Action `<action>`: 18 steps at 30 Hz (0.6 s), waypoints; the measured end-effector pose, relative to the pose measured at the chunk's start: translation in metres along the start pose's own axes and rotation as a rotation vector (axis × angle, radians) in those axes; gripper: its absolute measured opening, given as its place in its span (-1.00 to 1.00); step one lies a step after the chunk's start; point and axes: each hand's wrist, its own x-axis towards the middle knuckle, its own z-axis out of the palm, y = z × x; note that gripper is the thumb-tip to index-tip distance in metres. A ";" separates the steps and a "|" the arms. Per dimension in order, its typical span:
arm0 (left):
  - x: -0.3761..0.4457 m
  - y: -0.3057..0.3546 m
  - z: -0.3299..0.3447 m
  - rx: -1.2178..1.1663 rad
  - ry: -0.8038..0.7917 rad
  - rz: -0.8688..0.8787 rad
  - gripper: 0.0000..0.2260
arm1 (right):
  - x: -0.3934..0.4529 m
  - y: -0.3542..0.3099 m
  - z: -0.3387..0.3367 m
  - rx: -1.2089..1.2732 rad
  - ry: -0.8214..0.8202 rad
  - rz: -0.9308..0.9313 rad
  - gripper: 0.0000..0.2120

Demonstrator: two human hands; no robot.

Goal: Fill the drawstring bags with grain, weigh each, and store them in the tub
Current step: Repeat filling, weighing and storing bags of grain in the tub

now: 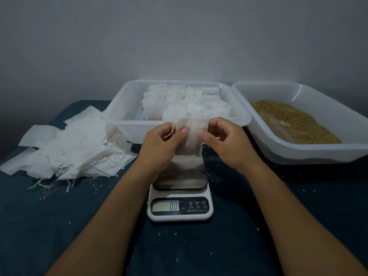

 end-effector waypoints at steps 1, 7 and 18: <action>0.000 0.000 -0.001 0.010 0.002 -0.004 -0.88 | 0.000 0.001 0.001 -0.035 -0.009 0.004 -0.90; 0.004 -0.003 -0.005 0.086 -0.019 0.009 -0.89 | -0.002 0.003 0.007 -0.175 0.041 -0.033 -0.89; 0.006 -0.006 -0.012 0.192 -0.068 0.060 -0.82 | -0.005 0.000 0.015 -0.129 0.099 -0.036 -0.93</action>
